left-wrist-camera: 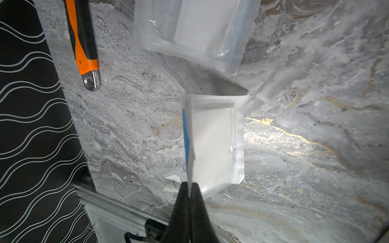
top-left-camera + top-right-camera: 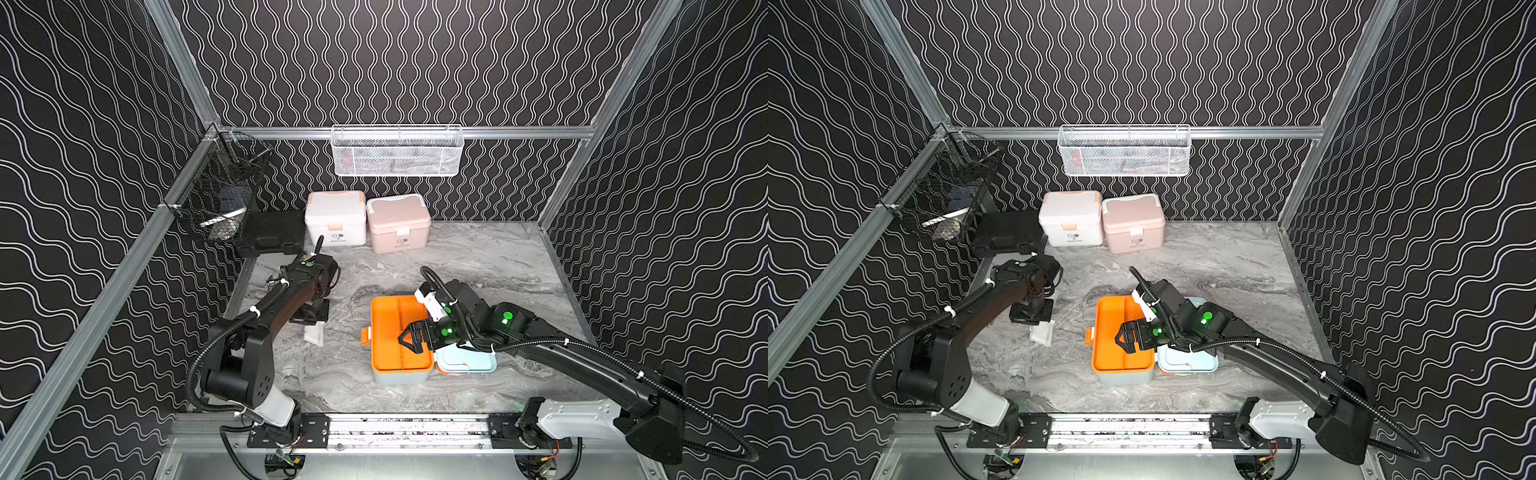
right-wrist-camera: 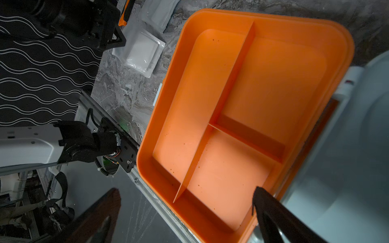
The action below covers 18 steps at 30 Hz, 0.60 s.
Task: Open first aid kits and take out gauze
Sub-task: Place the gauze at the center of the board.
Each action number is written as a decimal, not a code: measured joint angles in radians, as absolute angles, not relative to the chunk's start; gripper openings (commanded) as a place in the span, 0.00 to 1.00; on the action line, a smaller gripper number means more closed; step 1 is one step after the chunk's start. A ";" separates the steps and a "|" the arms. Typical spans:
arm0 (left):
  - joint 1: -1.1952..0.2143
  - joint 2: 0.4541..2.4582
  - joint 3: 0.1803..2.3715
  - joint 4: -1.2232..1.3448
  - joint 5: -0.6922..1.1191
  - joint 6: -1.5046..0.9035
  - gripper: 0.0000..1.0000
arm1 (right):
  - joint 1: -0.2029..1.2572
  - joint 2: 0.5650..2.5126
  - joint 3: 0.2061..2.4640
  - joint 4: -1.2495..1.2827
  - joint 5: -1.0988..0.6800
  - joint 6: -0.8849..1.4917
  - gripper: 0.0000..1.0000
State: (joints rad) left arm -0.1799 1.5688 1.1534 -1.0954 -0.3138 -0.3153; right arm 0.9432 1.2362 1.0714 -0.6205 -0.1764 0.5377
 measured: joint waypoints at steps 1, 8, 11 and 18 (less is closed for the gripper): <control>-0.180 1.569 1.153 -1.096 -0.319 -0.315 0.00 | 0.943 1.234 1.069 -0.622 -0.176 0.537 1.00; -0.177 1.560 1.158 -1.105 -0.364 -0.316 0.00 | 0.943 1.230 1.063 -0.634 -0.176 0.538 1.00; -0.177 1.560 1.159 -1.111 -0.390 -0.316 0.20 | 0.943 1.230 1.064 -0.634 -0.176 0.537 1.00; -0.176 1.515 1.163 -1.128 -0.450 -0.342 0.41 | 0.943 1.231 1.072 -0.639 -0.176 0.534 1.00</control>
